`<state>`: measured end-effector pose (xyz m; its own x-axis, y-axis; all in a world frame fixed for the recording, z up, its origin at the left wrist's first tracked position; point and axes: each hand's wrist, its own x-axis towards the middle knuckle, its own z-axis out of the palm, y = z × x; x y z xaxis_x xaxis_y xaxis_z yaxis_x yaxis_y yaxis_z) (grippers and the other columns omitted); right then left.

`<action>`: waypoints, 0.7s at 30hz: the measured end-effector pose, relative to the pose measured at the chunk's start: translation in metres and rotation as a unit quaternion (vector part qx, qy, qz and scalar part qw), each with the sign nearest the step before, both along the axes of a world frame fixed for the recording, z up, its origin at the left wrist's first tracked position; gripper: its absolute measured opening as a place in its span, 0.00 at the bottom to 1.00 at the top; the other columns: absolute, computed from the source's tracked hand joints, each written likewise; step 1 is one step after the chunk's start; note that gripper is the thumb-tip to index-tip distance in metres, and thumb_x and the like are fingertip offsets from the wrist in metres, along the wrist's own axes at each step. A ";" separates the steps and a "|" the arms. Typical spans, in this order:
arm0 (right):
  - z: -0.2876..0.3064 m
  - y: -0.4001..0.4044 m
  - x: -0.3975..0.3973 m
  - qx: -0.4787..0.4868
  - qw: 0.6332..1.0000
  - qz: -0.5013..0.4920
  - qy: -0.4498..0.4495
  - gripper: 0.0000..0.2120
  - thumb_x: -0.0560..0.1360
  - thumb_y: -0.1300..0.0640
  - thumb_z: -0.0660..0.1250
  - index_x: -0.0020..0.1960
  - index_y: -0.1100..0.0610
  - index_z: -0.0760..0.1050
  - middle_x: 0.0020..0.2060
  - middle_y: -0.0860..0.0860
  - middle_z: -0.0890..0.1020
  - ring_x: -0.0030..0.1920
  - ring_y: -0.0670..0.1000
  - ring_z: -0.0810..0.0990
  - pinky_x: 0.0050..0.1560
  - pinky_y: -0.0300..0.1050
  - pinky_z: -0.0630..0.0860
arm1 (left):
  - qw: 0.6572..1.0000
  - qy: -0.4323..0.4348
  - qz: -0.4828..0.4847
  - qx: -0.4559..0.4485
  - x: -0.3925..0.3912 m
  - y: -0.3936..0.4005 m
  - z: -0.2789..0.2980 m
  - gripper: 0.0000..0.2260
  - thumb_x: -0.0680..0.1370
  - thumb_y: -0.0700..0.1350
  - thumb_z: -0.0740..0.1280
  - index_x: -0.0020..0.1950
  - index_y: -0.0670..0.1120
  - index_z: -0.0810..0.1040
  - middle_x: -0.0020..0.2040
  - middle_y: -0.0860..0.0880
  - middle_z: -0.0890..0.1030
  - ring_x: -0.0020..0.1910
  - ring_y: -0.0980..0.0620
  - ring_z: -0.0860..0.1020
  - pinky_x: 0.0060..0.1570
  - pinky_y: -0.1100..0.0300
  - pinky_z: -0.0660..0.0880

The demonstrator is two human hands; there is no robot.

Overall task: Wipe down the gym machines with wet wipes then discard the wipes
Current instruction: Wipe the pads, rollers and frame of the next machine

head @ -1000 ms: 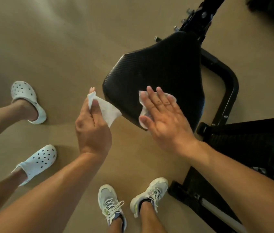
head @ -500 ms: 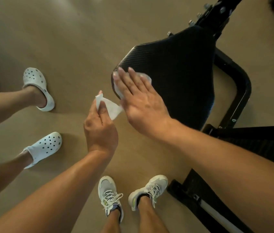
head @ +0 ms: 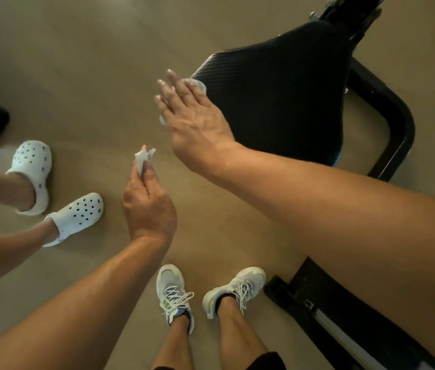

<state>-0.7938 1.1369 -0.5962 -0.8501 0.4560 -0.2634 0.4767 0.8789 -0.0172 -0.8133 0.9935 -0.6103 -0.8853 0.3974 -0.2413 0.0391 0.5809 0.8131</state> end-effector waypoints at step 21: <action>-0.011 0.012 0.198 -0.277 0.718 -0.527 0.360 0.28 0.87 0.47 0.49 0.83 0.46 0.42 0.82 0.47 0.50 0.76 0.47 0.64 0.71 0.44 0.70 | 0.978 -0.198 -0.057 -0.011 0.117 0.009 0.027 0.16 0.86 0.52 0.54 0.68 0.51 0.76 0.58 0.47 0.79 0.58 0.47 0.77 0.57 0.49 0.75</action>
<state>-0.5958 1.1492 -0.6071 -0.1159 0.9412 -0.3175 0.5645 -0.2006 -0.8007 -0.6968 1.0022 -0.5837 -0.6705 0.4790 -0.5666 -0.2118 0.6082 0.7650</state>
